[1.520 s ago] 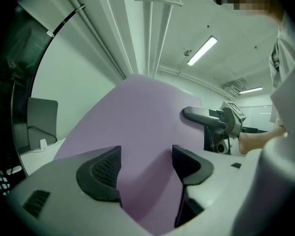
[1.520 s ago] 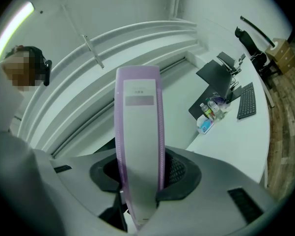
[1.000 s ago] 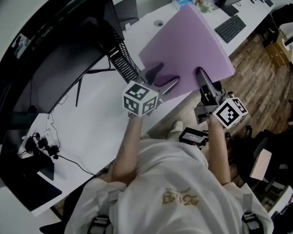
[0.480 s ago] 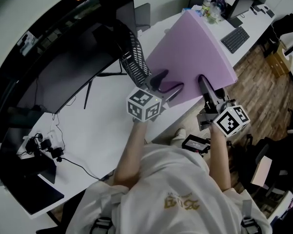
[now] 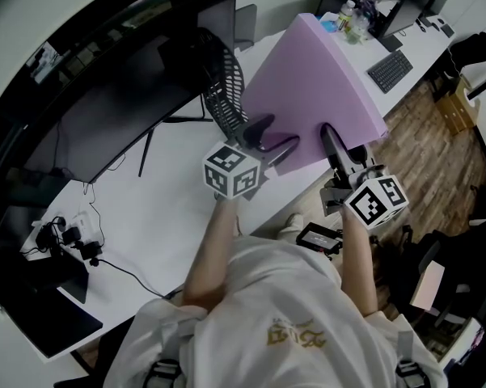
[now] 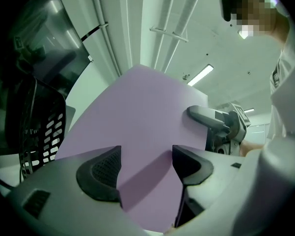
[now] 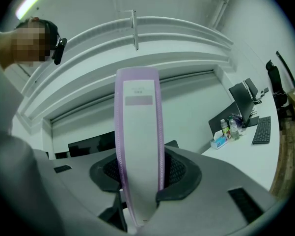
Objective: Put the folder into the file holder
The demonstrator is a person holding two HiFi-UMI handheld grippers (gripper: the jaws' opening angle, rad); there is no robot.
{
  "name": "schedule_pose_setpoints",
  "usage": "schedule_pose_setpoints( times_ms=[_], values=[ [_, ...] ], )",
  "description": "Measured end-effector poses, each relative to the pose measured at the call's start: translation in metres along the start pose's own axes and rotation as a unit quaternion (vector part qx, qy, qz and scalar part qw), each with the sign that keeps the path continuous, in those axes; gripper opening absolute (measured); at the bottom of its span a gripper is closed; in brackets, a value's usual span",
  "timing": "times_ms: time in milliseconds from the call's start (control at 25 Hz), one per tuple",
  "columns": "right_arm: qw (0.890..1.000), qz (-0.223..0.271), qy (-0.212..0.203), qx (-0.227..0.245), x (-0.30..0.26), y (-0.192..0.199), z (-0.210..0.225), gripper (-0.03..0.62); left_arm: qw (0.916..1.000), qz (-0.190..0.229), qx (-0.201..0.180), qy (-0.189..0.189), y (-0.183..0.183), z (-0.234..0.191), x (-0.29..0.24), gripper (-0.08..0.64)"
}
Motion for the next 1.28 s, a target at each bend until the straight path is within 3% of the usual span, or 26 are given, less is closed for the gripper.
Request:
schedule_pose_setpoints(
  times_ms=[480,1280],
  values=[
    [1.000,-0.005,0.000,0.025,-0.007,-0.008,-0.016,0.172,0.9996,0.016,0.016,0.016,-0.007,-0.003,0.007,0.333],
    [0.998,-0.005,-0.016,0.054,-0.029,0.006,-0.048,0.172,0.9986,0.035,0.039,0.002,-0.008,-0.023,0.041,0.333]
  ],
)
Point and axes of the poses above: the fingertips, and each gripper's own axes: x backward along the fingers, z to its right, y out of its underside, the point moved 10 cm from there along x, backward along the fingers, and after that the axes turned 11 degrees about -y, right-handed, at the moved point
